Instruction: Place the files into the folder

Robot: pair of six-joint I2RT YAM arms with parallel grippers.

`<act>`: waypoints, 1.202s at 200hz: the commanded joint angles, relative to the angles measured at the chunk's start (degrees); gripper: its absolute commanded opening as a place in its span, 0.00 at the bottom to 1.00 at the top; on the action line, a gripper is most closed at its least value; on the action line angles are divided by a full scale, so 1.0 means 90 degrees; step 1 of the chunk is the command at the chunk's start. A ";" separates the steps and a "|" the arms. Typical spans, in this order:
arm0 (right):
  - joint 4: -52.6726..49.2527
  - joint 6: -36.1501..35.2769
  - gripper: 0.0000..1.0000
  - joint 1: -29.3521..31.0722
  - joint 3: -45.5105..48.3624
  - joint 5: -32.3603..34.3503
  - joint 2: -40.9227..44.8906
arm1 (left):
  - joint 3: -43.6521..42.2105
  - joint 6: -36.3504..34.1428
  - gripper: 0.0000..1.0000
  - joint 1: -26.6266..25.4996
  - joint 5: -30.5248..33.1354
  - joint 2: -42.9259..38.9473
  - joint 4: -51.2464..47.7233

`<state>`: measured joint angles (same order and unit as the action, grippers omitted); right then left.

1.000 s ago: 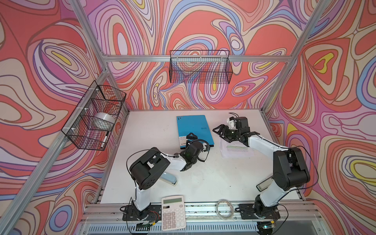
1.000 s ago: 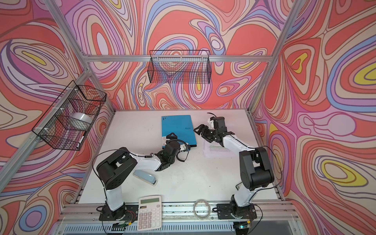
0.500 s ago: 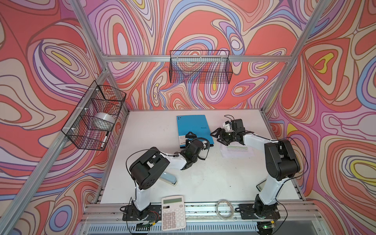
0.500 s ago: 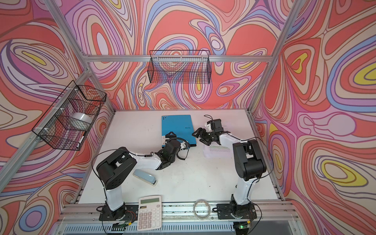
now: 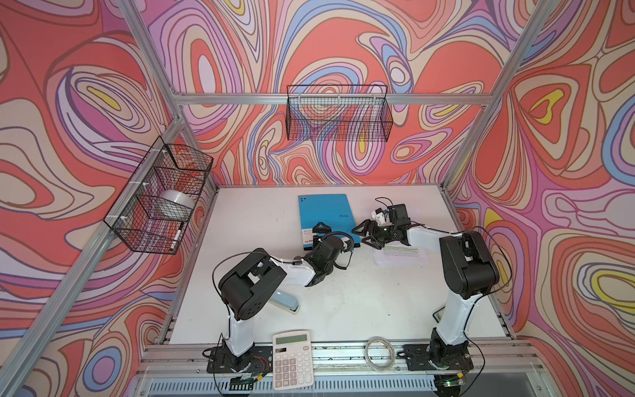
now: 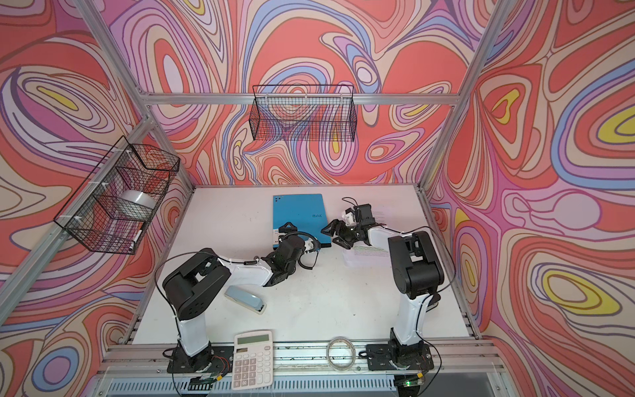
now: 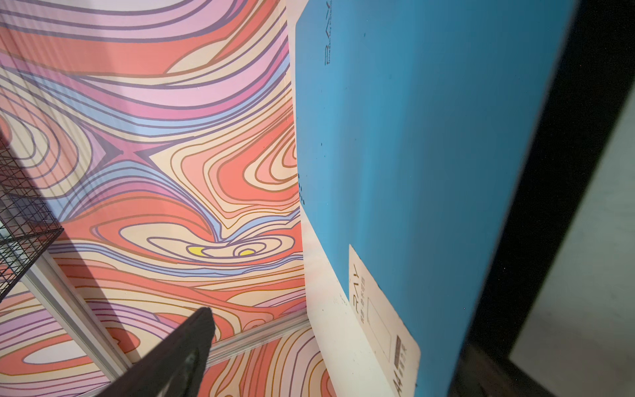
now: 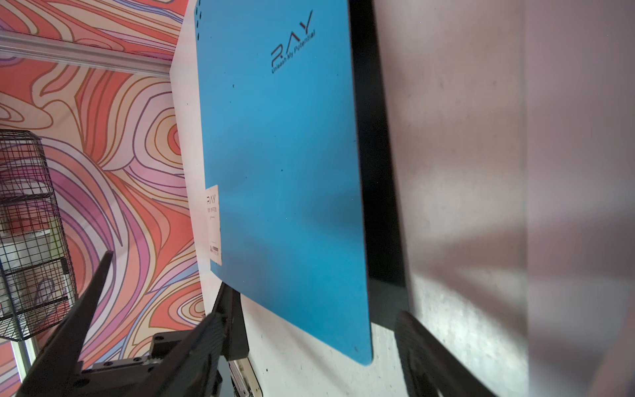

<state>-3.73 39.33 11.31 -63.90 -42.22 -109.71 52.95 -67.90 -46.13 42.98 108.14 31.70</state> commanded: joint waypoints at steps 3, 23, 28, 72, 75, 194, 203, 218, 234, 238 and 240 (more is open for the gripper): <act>0.0330 0.0128 0.82 -0.0026 0.0028 -0.0303 -0.0225 | 0.0191 0.0035 1.00 0.0038 0.0141 -0.0023 -0.0008; 0.0564 0.0230 0.81 -0.0026 0.0082 -0.0436 -0.0266 | 0.0210 0.0050 1.00 0.0038 0.0146 -0.0002 -0.0012; 0.0622 0.0262 0.81 -0.0024 0.0104 -0.0480 -0.0279 | 0.0211 0.0049 1.00 0.0038 0.0151 -0.0003 -0.0008; 0.1095 0.0535 0.79 -0.0025 0.0203 -0.0731 -0.0398 | 0.0240 0.0088 1.00 0.0047 0.0151 0.0049 -0.0045; 0.1140 0.0567 0.79 -0.0021 0.0218 -0.0745 -0.0412 | 0.0240 0.0093 1.00 0.0055 0.0153 0.0053 -0.0052; 0.2398 0.1325 0.45 -0.0026 0.0487 -0.1150 -0.0767 | 0.0142 0.0418 1.00 0.0047 0.0219 -0.0073 -0.0516; 0.2494 0.1368 0.39 -0.0026 0.0508 -0.1183 -0.0783 | 0.0157 0.0523 1.00 0.0047 0.0243 -0.0128 -0.0712; 0.2564 0.1419 0.35 -0.0026 0.0519 -0.1212 -0.0797 | 0.0193 0.0774 1.00 0.0040 0.0206 -0.0295 -0.1226; 0.2671 0.1501 0.23 -0.0021 0.0545 -0.1274 -0.0845 | 0.0300 0.1254 1.00 0.0038 0.0134 -0.0514 -0.2027; 0.2699 0.1528 0.23 -0.0026 0.0554 -0.1292 -0.0847 | 0.0324 0.1369 1.00 0.0038 0.0094 -0.0576 -0.2237; 0.2724 0.1539 0.22 -0.0024 0.0561 -0.1287 -0.0847 | 0.0339 0.1430 1.00 0.0038 0.0070 -0.0606 -0.2347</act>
<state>17.41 52.12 11.31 -59.72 -52.42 -116.07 53.65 -61.87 -46.06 43.94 107.28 22.28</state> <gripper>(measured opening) 0.259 0.998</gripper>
